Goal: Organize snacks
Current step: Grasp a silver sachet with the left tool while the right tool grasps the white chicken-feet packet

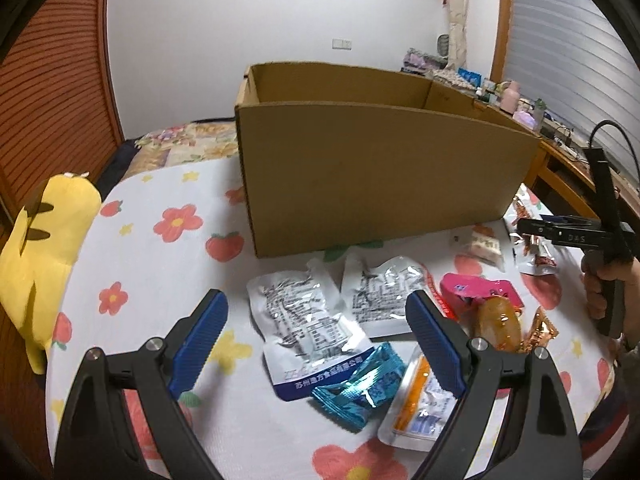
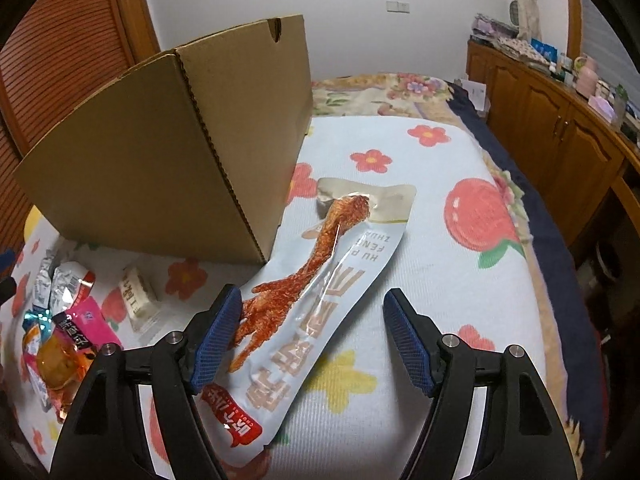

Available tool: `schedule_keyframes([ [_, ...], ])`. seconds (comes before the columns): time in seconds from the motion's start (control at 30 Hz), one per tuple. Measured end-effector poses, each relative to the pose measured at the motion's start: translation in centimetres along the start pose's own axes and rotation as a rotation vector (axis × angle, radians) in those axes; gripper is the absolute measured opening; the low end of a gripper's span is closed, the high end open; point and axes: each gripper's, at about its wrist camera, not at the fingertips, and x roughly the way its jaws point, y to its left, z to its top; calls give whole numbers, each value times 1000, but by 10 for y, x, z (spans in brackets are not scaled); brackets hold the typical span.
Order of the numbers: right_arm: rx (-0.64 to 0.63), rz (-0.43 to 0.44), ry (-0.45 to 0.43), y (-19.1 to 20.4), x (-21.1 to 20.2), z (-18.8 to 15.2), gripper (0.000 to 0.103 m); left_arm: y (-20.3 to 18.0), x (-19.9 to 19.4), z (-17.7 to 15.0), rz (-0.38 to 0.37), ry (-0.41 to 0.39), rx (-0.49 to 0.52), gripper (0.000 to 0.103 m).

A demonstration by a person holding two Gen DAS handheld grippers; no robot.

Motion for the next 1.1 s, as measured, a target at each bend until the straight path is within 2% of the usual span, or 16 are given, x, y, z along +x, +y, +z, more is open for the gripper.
schedule_keyframes([
  [0.17, 2, 1, 2, -1, 0, 0, 75, 5, 9, 3, -3, 35, -30, 89],
  [0.43, 0, -2, 2, -1, 1, 0, 75, 19, 26, 8, -14, 113, -110, 68],
  [0.7, -15, -12, 5, 3, 3, 0, 76, 19, 42, 6, 7, 180, -124, 62],
  [1.0, -12, -10, 5, 4, 4, 0, 76, 15, 46, 5, 25, 172, -88, 62],
  [1.1, -13, -10, 5, 4, 4, 0, 76, 14, 46, 4, 42, 163, -69, 56],
])
